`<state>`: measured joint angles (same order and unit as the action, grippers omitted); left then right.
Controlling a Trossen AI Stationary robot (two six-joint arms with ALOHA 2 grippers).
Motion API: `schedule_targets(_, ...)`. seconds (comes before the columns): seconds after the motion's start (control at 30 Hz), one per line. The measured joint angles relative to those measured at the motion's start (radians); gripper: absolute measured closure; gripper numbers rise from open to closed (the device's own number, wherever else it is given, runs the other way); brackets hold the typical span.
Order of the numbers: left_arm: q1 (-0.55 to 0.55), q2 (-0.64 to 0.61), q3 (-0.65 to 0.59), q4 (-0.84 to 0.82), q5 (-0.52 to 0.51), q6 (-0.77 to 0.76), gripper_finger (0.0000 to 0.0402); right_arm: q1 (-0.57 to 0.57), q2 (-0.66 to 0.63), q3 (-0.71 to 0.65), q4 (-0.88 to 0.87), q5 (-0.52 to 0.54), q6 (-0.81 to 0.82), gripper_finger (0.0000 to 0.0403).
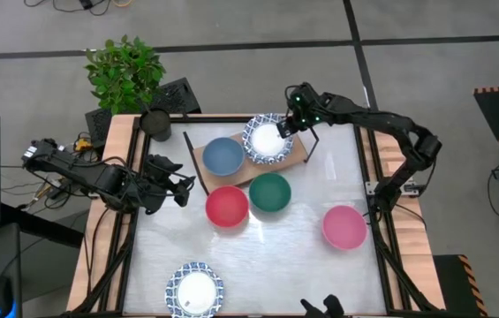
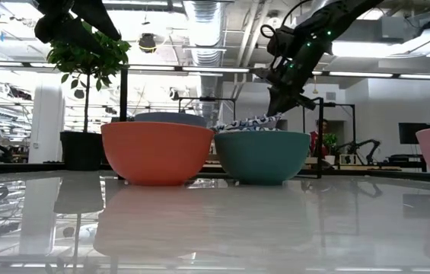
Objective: Place and stack bowls onto a shelf
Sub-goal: Stack the white patterned bowl on top of the white patterned bowl on the shelf
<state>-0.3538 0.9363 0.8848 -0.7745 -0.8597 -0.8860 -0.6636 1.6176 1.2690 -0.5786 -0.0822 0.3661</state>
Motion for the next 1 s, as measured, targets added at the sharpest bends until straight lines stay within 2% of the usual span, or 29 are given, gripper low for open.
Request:
schedule_targets(0.47,0.0,0.0,0.0,0.001,0.0,0.0,0.0125,0.0,0.0,0.0,-0.011,0.012,-0.061,0.0232)
schedule_targets(0.83,0.0,0.0,0.0,0.0,-0.001,0.0,0.0125,0.018,-0.011,0.0,-0.006,0.118,-0.087,0.0224)
schedule_targets(1.0,0.0,0.0,0.0,0.0,-0.001,0.0,0.0125,0.049,-0.011,0.0,-0.009,0.215,-0.115,0.0225)
